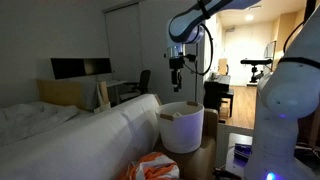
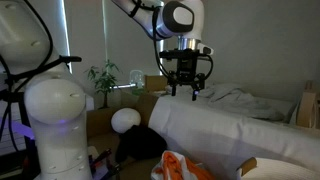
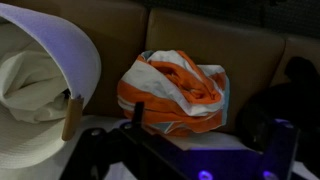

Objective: Pick the towel and put it in the bag

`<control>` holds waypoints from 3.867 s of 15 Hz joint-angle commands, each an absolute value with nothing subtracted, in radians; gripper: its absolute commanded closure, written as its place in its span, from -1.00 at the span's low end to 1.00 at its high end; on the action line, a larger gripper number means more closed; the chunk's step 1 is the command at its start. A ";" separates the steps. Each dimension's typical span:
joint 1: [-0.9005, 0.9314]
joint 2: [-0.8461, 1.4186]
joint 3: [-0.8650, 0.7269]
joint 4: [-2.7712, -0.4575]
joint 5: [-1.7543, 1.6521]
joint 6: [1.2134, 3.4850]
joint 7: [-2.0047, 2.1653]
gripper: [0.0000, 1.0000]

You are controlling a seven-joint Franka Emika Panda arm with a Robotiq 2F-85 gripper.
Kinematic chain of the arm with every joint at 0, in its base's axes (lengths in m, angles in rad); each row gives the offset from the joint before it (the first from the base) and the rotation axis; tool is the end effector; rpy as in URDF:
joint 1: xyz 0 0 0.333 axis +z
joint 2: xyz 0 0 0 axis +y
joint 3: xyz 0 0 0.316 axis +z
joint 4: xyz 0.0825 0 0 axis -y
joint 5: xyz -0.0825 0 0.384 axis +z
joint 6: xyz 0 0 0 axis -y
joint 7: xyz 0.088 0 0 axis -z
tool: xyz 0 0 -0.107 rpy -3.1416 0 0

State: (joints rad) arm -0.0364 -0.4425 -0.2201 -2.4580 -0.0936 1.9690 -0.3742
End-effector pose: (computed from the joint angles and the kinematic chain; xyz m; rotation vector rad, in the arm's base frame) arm 0.3904 -0.1111 0.4476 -3.1040 -0.2795 0.0763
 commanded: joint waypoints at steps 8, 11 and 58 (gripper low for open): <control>-0.051 -0.441 -0.207 -2.457 -0.087 1.968 -0.379 -1.00; -0.051 -0.441 -0.207 -2.457 -0.087 1.968 -0.379 -1.00; 0.068 0.297 0.064 -2.403 -0.185 2.486 -0.288 -1.00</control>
State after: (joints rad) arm 0.0770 0.2784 0.0470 -2.4014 -0.1804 2.4837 -0.2835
